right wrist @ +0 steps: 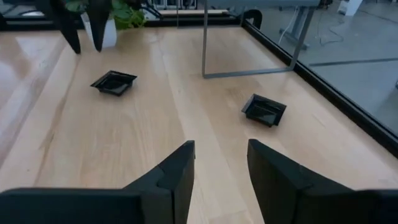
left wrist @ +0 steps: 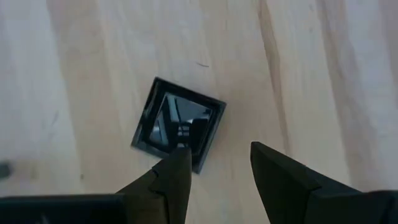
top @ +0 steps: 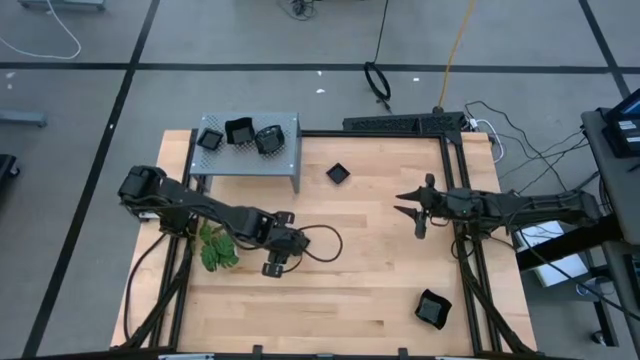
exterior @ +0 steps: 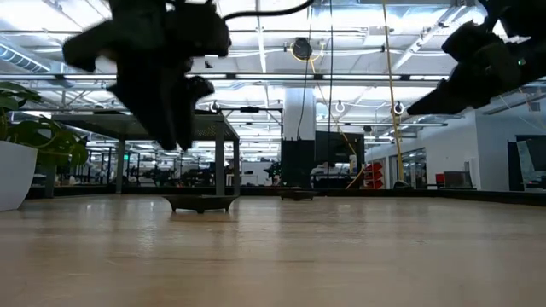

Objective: Pick & Place Mini shaped plates
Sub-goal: Stack the square plate on top of the square plate on the shelf

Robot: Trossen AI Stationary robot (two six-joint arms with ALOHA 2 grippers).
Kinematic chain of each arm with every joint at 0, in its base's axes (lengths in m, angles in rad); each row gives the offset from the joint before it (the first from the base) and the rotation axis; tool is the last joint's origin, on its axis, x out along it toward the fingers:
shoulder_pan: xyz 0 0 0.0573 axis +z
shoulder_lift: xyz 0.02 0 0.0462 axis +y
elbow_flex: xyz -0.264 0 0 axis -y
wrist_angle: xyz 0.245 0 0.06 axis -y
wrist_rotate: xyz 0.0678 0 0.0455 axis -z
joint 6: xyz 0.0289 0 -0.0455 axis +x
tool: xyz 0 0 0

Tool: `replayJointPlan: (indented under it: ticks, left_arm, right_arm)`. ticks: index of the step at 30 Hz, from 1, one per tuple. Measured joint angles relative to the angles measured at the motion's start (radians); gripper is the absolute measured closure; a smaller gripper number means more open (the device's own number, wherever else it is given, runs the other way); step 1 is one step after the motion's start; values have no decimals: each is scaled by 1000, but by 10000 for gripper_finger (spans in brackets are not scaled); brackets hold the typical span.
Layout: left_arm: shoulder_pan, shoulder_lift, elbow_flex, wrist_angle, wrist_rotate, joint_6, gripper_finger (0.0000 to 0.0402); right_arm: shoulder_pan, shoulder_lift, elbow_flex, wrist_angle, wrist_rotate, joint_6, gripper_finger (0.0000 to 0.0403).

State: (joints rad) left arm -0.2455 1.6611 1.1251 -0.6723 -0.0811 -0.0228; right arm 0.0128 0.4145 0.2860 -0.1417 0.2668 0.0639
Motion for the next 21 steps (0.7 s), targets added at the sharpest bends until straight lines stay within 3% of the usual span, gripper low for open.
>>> replayJointPlan:
  ticks: [7,12,21]
  left_arm:
    - [0,2,-155,231,-9,145,231]
    - [1,2,-209,259,-92,160,231]
    - [3,2,-266,278,-95,201,231]
  right_arm:
    - [0,-2,-125,229,-1,0,268]
    - [0,-2,-192,354,-1,3,268]
    - [0,-1,-229,447,-2,51,268]
